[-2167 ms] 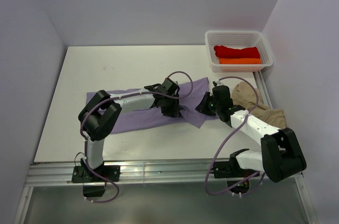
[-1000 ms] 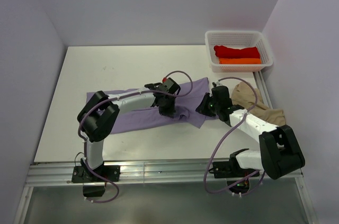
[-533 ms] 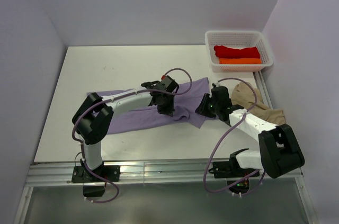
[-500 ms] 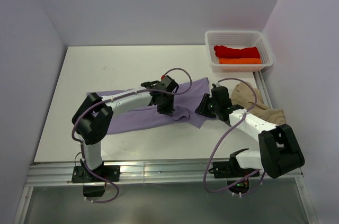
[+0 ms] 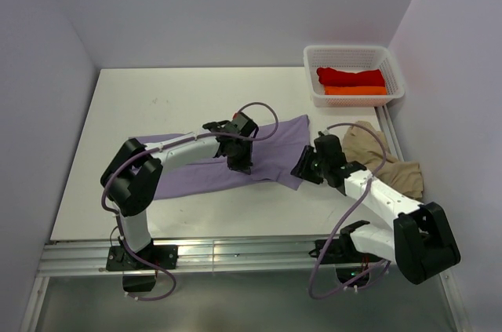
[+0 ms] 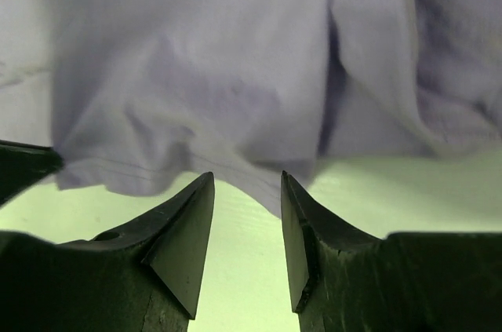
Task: Roll the t-shirts
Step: Fold the tshirt
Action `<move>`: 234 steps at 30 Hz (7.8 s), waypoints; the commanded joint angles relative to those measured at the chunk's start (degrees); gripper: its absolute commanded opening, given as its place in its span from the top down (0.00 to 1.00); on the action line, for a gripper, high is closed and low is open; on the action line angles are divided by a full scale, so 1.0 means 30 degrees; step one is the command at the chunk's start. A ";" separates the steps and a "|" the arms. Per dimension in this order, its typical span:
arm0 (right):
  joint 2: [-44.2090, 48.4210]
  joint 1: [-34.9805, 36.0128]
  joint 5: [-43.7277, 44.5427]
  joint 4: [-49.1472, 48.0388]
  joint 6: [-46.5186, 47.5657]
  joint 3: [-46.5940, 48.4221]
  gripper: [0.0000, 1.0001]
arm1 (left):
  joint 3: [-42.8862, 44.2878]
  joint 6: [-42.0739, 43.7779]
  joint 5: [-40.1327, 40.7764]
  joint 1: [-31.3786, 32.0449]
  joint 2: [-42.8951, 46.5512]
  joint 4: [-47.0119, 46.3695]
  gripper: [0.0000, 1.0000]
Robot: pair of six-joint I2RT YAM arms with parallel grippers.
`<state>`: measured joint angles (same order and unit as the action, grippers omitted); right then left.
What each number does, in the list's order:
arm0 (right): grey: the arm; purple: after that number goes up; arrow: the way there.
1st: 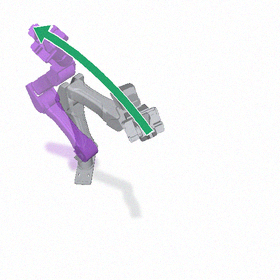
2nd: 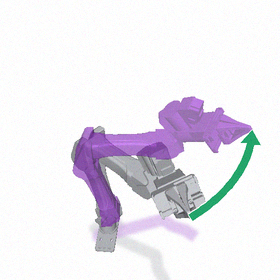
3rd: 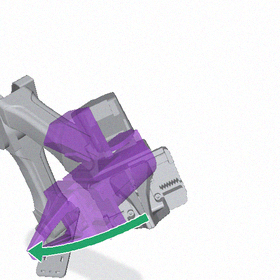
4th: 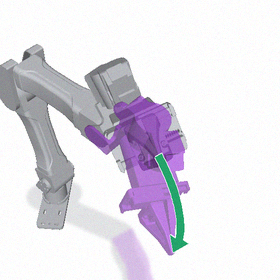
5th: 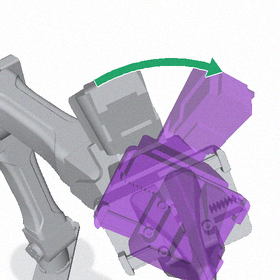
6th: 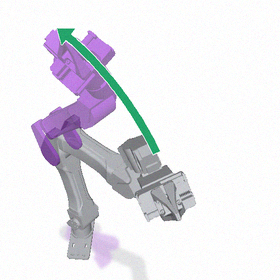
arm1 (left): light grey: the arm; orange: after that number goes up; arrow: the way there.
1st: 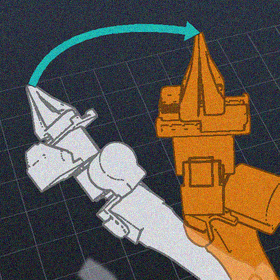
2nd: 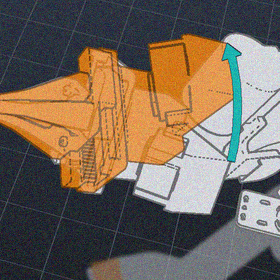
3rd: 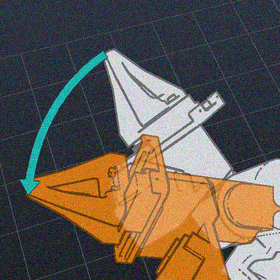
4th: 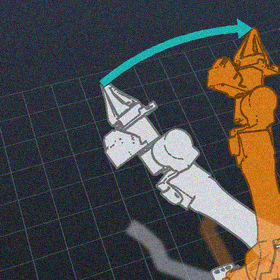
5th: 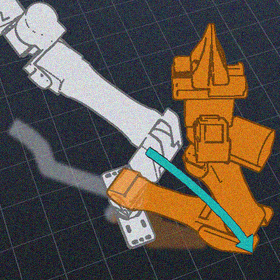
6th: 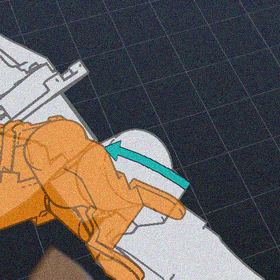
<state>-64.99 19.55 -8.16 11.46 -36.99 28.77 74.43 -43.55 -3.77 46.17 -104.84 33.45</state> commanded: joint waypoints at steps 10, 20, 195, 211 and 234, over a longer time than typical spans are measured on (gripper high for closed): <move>-0.0187 0.2506 0.3599 0.0838 -0.2756 -0.1241 0.53 | -0.0700 0.0307 -0.0824 -0.0039 0.0258 -0.1073 1.00; -0.1395 0.2770 0.3980 0.0687 -0.3079 -0.1271 0.81 | -0.0641 0.0454 -0.0501 -0.0039 0.0024 -0.1014 1.00; -2.5183 -0.1595 0.1932 0.4762 -0.2201 3.0984 0.93 | -1.3185 -0.7721 0.4182 -0.8594 1.4877 0.3927 0.99; -1.4231 -0.1186 -0.1145 -0.0096 -0.0791 1.8074 0.44 | -0.6446 -0.3450 0.4955 -0.9853 1.3154 0.2777 0.37; -1.5366 0.0983 0.1989 -0.3763 -0.6681 1.2645 0.37 | 0.7530 0.3911 -0.1437 -1.0351 -0.5188 -0.3973 0.33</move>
<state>-109.78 22.35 -4.43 2.44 -55.16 65.25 92.33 -34.50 -4.62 15.75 -117.69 20.86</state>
